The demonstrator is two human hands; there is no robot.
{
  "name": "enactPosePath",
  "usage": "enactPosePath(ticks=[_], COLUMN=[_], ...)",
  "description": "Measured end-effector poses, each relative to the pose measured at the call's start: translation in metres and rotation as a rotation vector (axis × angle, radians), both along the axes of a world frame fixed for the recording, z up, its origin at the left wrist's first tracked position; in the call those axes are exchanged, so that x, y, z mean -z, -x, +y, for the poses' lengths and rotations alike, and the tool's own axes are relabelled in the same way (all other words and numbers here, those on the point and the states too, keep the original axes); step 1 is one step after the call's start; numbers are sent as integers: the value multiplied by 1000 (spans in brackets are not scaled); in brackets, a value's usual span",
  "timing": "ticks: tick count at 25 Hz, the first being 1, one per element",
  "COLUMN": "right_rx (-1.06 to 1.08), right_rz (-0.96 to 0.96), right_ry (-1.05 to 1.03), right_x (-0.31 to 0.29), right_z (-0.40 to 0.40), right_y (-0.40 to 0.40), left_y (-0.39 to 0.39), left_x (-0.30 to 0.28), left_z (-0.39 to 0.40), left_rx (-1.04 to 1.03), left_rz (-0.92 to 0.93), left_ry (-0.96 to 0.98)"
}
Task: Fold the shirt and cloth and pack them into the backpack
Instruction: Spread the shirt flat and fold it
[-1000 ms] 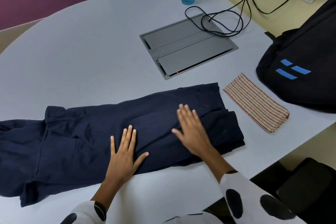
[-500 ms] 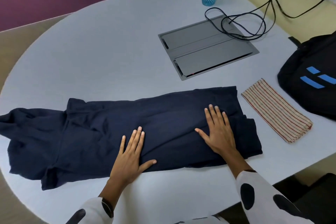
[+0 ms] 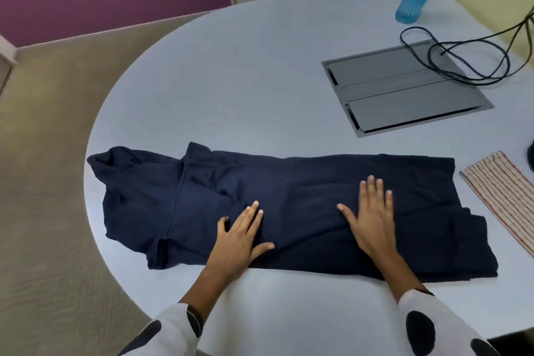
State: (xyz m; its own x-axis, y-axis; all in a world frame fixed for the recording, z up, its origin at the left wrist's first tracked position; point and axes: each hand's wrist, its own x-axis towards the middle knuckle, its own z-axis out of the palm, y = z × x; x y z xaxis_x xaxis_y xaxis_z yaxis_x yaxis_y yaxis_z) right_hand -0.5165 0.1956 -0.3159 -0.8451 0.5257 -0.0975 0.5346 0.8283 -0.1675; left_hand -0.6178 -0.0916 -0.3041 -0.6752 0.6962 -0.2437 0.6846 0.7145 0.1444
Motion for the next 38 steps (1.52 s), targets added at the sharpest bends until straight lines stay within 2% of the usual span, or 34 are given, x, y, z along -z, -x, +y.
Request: enactPosePath(ticks=[5, 7, 10, 13, 16, 18, 20, 23, 25, 27, 30, 33, 35, 37, 38], right_rx=[-283, -345, -566, -687, -756, -704, -614, -533, -516, -507, -514, -595, -623, -602, -605], right_rz=[10, 16, -33, -82, -45, -11, 30, 65, 108, 173, 229, 159, 100, 86, 81], right_ry=[78, 62, -14, 14, 67, 183, 215, 261, 339, 391, 430, 431, 444, 414, 335], right_x=[3, 2, 2, 9, 7, 3, 2, 7, 9, 11, 12, 9, 7, 6, 7], right_z=[-102, -125, -155, -175, -169, -163, -166, -180, -186, -188, -192, -194, -192, -187, -186], right_y=[65, 84, 101, 99, 97, 107, 123, 137, 137, 131, 121, 118, 123, 131, 135], left_y=[44, 70, 108, 141, 150, 145, 148, 174, 191, 201, 207, 198, 185, 171, 163], left_x=[-5, 1, 11, 15, 7, 3, -1, -10, -18, -26, -22, -8, -9, -15, -14], left_z=[-14, -29, -62, -91, -90, -80, -66, -57, -59, -61, -66, -71, -71, -66, -65], left_rx=[-36, -69, -84, -98, -80, -162, -333, -510, -560, -569, -578, -581, -504, -306, -177], left_rz=[141, 115, 55, -13, -36, 9, -17, -300, -510, -625, -564, -521, -336, -47, 45], left_ry=[-137, -82, 54, 130, 169, 52, -166, -381, -499, -584, -556, -482, -445, -495, -505])
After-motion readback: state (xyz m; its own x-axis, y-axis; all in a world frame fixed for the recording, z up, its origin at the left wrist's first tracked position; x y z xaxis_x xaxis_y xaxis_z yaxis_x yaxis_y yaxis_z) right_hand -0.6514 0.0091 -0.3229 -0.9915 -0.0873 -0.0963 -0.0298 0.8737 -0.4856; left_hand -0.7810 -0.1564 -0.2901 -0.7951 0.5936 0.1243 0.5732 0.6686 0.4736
